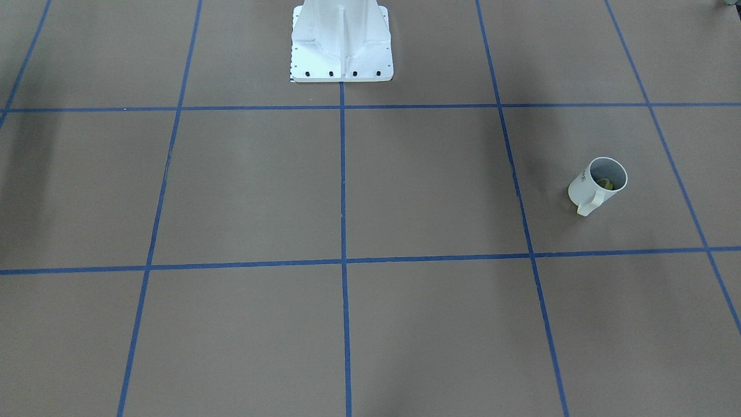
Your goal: Left arm hands cup to right arm to dump lemon
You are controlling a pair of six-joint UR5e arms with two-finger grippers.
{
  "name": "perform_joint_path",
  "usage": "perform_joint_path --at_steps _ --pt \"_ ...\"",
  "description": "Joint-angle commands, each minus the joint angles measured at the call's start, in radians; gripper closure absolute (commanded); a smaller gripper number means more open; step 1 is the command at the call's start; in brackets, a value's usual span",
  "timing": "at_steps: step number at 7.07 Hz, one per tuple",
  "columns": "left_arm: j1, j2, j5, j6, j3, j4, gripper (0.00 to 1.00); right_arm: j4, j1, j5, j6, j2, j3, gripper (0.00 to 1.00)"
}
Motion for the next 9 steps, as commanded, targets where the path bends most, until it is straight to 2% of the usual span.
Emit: perform_joint_path --at_steps 1,2,3,4,6,9 --pt "0.063 -0.015 -0.071 -0.005 0.008 -0.015 0.0 0.017 -0.003 0.045 -0.001 0.001 0.003 0.0" --pt "0.145 -0.048 -0.066 -0.062 0.006 -0.012 0.0 0.034 -0.009 0.054 -0.003 0.001 0.003 0.0" --pt "0.175 -0.068 -0.06 -0.13 0.002 -0.038 0.0 0.107 -0.023 0.053 -0.006 -0.002 0.0 0.0" --pt "0.213 -0.069 -0.056 -0.135 0.005 -0.108 0.0 0.15 -0.026 0.059 -0.003 -0.025 0.0 0.0" --pt "0.261 -0.085 -0.027 -0.138 0.011 -0.144 0.0 0.153 -0.035 0.059 -0.006 -0.035 0.0 0.0" --pt "0.417 -0.121 0.048 -0.138 0.031 -0.147 0.0 0.153 -0.049 0.059 0.001 -0.035 -0.002 0.0"
